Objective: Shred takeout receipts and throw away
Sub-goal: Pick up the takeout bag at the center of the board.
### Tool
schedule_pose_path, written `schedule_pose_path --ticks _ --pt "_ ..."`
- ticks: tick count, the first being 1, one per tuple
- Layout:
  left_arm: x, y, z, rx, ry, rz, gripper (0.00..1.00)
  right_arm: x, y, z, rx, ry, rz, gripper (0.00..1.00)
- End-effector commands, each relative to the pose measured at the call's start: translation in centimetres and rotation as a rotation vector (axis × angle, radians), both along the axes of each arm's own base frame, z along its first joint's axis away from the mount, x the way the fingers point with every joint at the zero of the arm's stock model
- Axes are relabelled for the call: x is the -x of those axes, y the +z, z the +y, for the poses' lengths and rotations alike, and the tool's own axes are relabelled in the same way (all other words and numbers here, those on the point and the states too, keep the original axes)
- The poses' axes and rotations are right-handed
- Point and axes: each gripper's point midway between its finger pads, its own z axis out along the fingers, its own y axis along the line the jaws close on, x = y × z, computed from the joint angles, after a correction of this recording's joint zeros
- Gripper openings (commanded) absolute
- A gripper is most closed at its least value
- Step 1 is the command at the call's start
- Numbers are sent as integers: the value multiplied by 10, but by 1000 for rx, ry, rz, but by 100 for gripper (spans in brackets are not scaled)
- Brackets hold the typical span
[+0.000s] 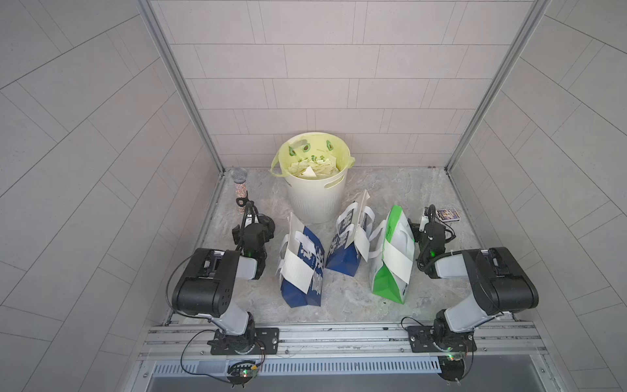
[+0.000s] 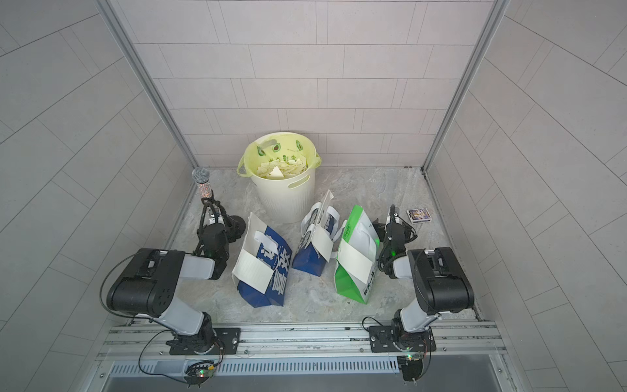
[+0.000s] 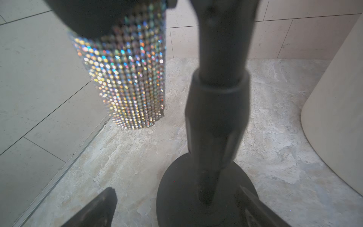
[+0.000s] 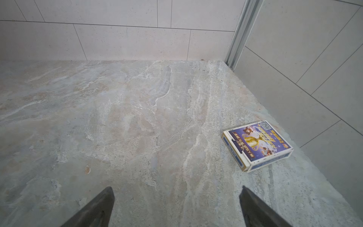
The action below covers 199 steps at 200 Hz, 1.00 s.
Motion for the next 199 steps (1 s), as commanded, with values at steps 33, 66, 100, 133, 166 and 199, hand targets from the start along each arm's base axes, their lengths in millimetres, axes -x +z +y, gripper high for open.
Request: schedule_pose_path --ticks 33,66,100,133,166,199 --pt "-6 9 -1 -13 1 -33 100 -5 5 1 20 6 -12 100" --pt "-6 9 -1 -13 0 -31 100 -4 4 1 20 6 -11 100" --pt "-6 9 -1 -13 0 -31 100 -4 4 1 18 6 -11 99" --pt "-7 8 -1 -10 2 -27 100 -5 4 2 16 7 -11 100" --pt "-6 9 -1 -10 0 -29 100 -5 3 2 13 7 -7 99" --pt "-4 18 0 -11 5 -44 100 5 18 -3 8 -14 -56 100"
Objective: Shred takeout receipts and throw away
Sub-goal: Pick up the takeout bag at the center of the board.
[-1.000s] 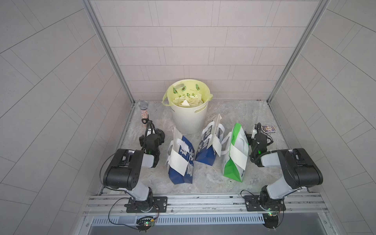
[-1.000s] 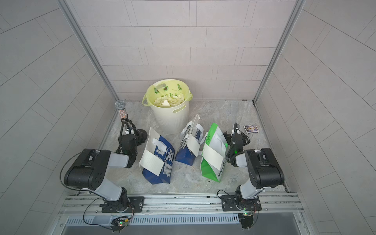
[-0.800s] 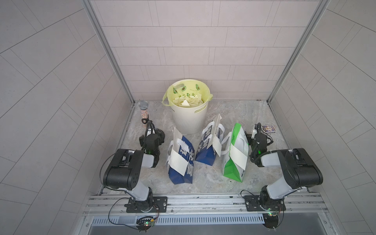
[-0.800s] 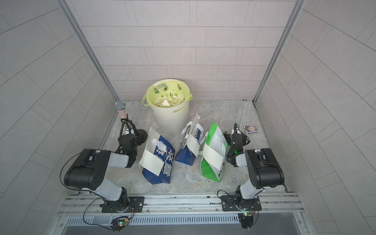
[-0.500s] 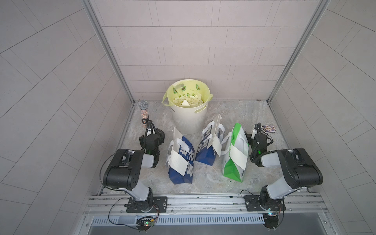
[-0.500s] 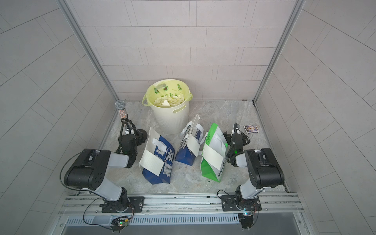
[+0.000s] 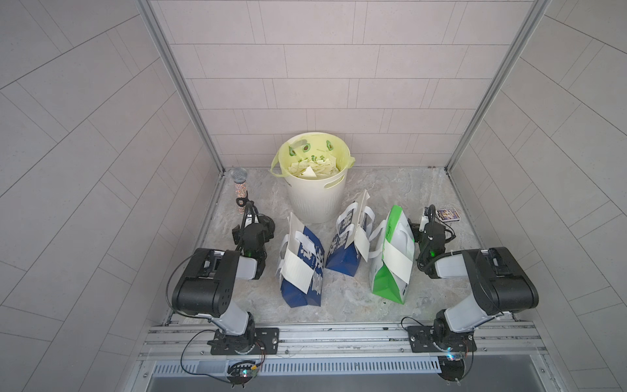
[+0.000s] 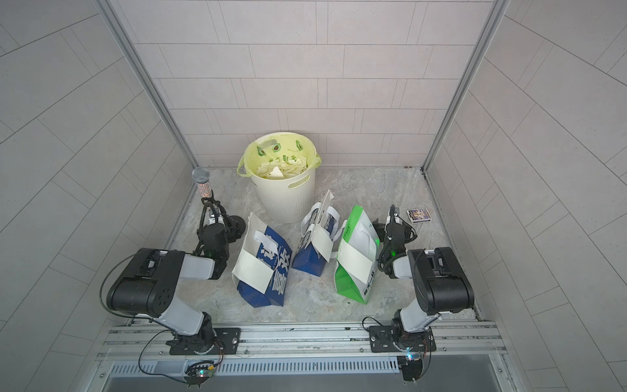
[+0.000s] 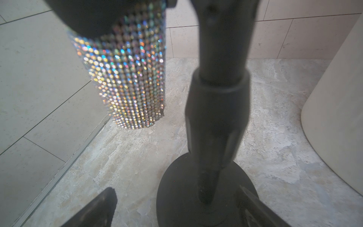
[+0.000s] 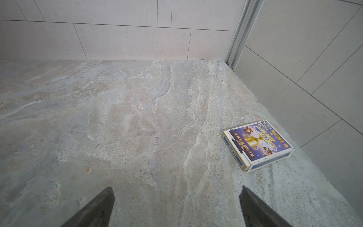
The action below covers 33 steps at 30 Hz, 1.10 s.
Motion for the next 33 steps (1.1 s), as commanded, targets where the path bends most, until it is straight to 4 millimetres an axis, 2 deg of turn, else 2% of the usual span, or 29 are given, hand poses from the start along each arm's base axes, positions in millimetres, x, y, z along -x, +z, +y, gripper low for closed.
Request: schedule_pose_path --ticks 1,6,10,14,15,18,21,24,26,27,33 --pt "-4 20 0 -10 4 -47 100 6 19 -4 9 -17 -58 100" --pt "8 55 7 -12 40 -66 100 28 52 -9 5 -52 -113 100" --pt "19 85 7 3 40 -21 100 47 79 -23 -57 -158 -210 99" --pt "34 117 2 102 47 46 100 65 85 -10 -74 -81 -104 99" --pt "38 125 -2 143 41 69 100 71 86 -12 -69 -93 -86 99" --pt "49 147 -21 263 -28 151 100 89 99 -15 -62 -107 -56 99" --pt "67 169 -37 412 -41 232 86 100 113 -8 -76 -66 -29 99" --pt "84 183 -57 496 -82 313 82 108 118 2 -96 -14 11 99" --pt "97 189 -73 524 -127 359 81 111 118 8 -109 19 44 99" --pt "103 190 -82 526 -150 383 81 112 118 11 -407 -85 -13 98" --pt "136 191 -132 522 -278 539 81 114 127 17 -444 -71 26 97"
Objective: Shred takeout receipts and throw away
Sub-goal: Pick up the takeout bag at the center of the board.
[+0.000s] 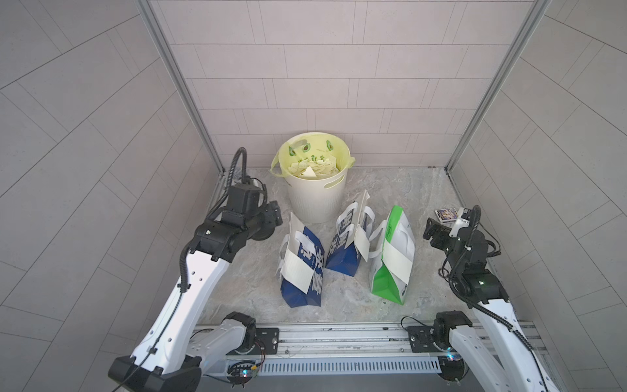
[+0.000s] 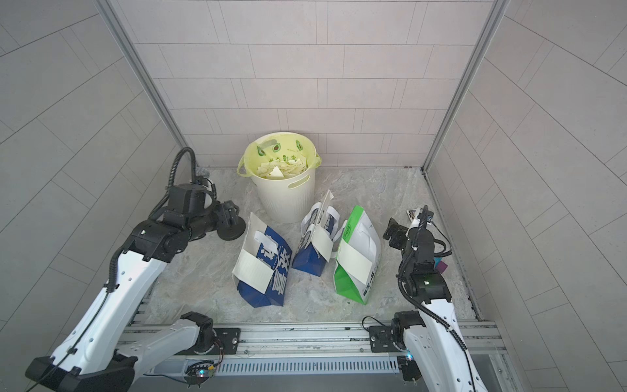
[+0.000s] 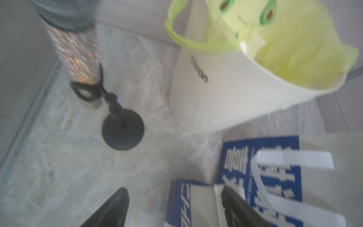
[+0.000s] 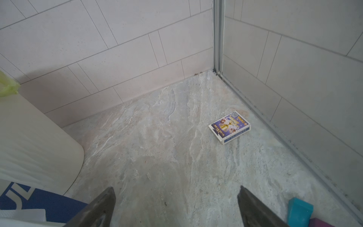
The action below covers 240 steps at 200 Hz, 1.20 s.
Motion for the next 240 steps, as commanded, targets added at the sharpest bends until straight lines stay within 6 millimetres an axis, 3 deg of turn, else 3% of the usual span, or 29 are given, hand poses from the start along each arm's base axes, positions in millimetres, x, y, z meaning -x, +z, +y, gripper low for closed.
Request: schedule_pose_path --ticks 1,62,99,135,141,160,175,192,240 --pt "33 -14 -14 9 -38 179 81 6 0 8 -95 6 52 97" --pt "39 -20 -51 -53 -208 306 76 4 18 18 -101 69 116 94" --pt "37 -32 -52 -72 -217 339 55 3 35 29 -117 129 112 89" --pt "37 -32 -54 -65 -226 325 29 -2 59 64 -169 306 88 85" --pt "37 -33 -54 -64 -232 323 24 -3 64 73 -178 350 83 84" --pt "39 -39 -56 -57 -248 315 22 -5 80 102 -178 478 62 83" --pt "39 -43 -58 -53 -263 317 19 -3 94 134 -151 611 43 83" --pt "40 -44 -60 -53 -279 319 8 3 105 175 -94 774 27 82" --pt "35 -29 -59 -58 -305 223 1 57 114 298 110 1335 -88 76"
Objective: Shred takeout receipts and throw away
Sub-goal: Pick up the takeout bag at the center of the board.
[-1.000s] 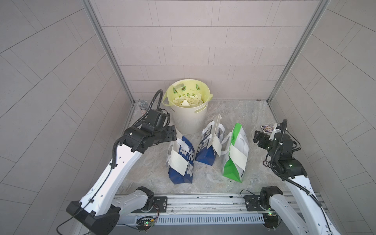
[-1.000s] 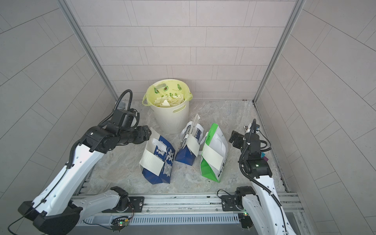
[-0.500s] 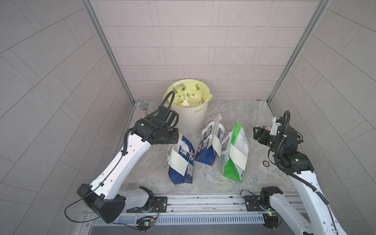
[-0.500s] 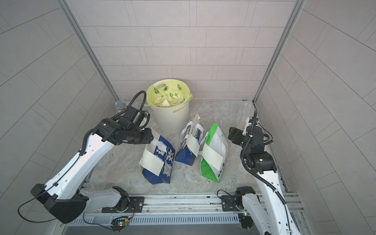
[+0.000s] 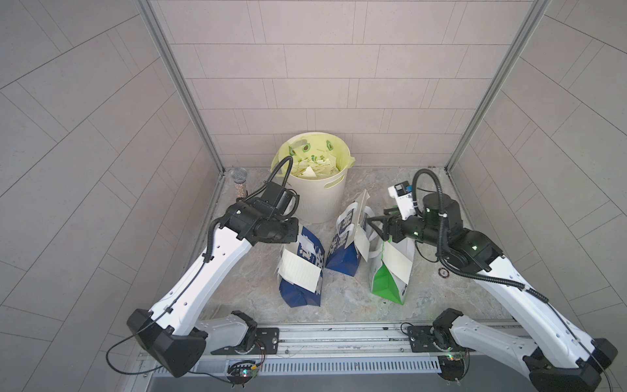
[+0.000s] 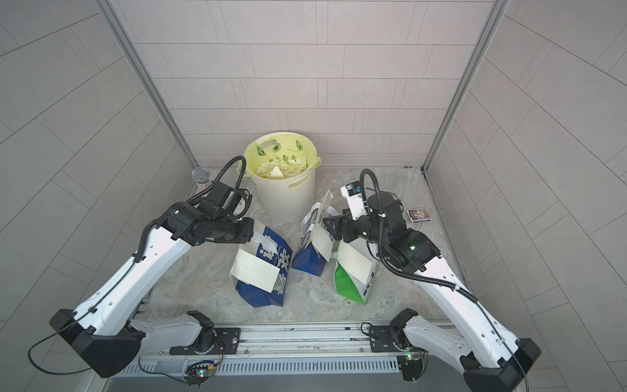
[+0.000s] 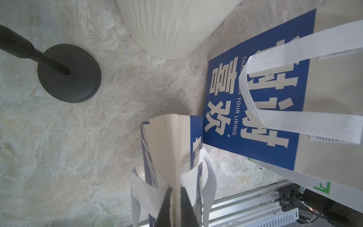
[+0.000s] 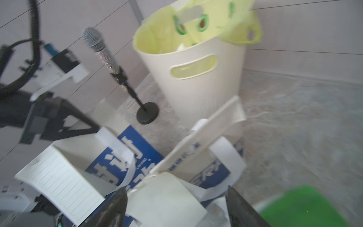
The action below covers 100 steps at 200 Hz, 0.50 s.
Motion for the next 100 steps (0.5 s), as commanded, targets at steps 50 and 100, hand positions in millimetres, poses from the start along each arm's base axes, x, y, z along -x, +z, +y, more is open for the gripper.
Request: schedule_pose_path --ticks 50,100 --pt "-4 34 1 85 -24 -236 0 73 9 125 -55 593 -209 76" --pt "-4 45 6 95 -7 -292 0 99 -16 172 -45 772 -150 72"
